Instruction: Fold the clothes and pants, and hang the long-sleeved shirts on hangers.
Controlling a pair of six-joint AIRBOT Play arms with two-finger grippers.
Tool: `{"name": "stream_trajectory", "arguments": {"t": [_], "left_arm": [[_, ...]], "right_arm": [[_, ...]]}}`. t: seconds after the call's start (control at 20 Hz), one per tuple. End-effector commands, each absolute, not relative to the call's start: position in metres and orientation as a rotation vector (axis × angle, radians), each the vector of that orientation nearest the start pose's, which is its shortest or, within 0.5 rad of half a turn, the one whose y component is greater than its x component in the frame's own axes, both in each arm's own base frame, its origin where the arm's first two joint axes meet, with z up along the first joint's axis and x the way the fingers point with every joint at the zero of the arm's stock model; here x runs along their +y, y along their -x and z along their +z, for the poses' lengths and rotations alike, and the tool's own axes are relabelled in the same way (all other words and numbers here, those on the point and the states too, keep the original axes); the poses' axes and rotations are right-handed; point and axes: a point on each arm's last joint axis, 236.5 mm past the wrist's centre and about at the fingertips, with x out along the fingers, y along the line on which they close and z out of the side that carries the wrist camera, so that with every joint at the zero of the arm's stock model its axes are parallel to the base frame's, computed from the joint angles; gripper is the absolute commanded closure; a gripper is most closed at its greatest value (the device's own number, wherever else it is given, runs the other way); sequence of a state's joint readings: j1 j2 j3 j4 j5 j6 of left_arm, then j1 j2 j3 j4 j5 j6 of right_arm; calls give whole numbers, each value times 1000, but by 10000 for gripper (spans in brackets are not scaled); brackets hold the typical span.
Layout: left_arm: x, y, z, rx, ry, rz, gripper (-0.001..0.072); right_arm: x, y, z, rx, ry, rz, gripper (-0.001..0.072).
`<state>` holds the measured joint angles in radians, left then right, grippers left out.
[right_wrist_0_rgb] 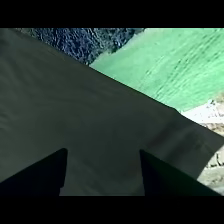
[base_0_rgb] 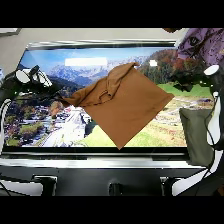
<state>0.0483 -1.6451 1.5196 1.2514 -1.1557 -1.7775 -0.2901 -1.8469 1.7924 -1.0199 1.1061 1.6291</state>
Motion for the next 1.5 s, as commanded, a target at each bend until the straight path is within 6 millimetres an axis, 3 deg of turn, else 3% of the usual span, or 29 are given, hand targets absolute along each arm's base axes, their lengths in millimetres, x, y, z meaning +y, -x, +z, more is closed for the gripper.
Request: {"name": "stream_trajectory", "arguments": {"t": [0.0, 0.1, 0.2, 0.35, 0.55, 0.75, 0.85, 1.05, 1.45], "left_arm": [[-46, -478, -11, 1283, 508, 4, 690], [-46, -479, -11, 1283, 508, 5, 690], [-46, -478, -11, 1283, 508, 5, 690], [-46, -477, -11, 1289, 508, 4, 690], [-46, -476, -11, 1294, 508, 4, 690], [-46, -476, -11, 1294, 508, 4, 690], [-46, -476, -11, 1294, 507, 4, 690], [-46, -476, -11, 1294, 507, 4, 690], [-46, -477, -11, 1288, 507, 5, 690]], "right_arm": [[-70, -521, 31, 1126, -651, 87, 190], [-72, -484, 32, 1209, -649, 122, 189], [-51, -451, 21, 1272, -712, 160, 166], [24, -406, 6, 1289, -893, 286, 163], [116, -324, -31, 1406, -915, 340, 160], [172, -256, -59, 1552, -878, 332, 154], [190, -241, -65, 1594, -851, 336, 155], [215, -235, -72, 1591, -797, 339, 155], [228, -242, -94, 1607, -864, 297, 157]]}}
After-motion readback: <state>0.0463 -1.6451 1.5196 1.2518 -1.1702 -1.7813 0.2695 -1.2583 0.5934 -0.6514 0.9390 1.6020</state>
